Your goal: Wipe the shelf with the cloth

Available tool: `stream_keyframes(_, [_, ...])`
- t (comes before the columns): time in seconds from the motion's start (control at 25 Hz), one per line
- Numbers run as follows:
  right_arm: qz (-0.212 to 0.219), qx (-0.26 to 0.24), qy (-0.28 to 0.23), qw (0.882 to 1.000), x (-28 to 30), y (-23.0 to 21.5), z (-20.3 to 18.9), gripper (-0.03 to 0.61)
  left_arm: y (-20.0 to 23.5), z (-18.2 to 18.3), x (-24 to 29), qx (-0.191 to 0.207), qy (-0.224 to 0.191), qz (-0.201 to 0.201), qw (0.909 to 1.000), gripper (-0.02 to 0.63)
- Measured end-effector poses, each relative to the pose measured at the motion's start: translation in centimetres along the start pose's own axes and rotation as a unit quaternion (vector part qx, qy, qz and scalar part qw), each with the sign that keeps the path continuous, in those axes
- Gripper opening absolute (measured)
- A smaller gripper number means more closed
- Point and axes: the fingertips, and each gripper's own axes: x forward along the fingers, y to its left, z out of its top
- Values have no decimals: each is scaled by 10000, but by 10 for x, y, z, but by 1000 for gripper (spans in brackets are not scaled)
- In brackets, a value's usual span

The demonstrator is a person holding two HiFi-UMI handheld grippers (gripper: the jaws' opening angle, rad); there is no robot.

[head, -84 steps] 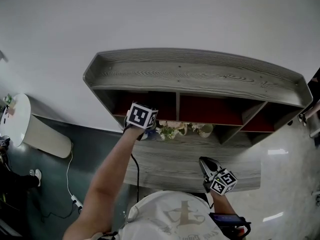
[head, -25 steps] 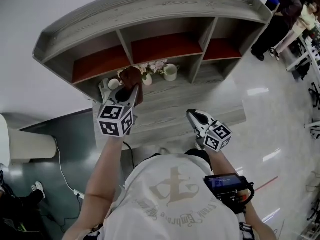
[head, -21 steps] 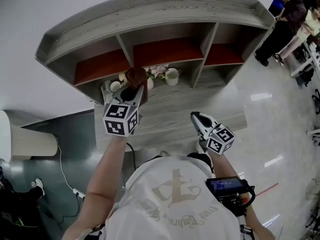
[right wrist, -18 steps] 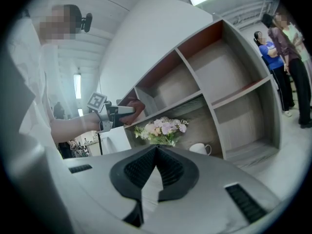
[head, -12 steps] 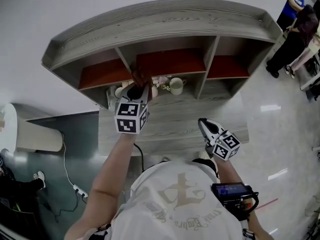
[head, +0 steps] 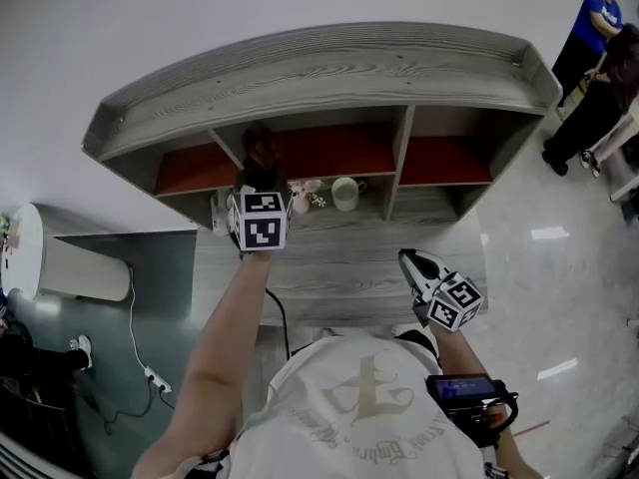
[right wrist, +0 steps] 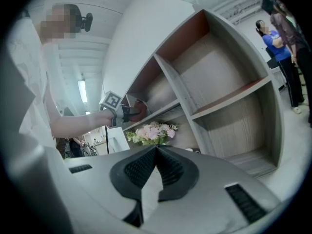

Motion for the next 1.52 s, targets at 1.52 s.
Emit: stream_keyframes(1.52, [367, 326, 25, 9988, -70, -103, 8, 5, -76, 19, 72, -616, 1259, -439, 9892, 61])
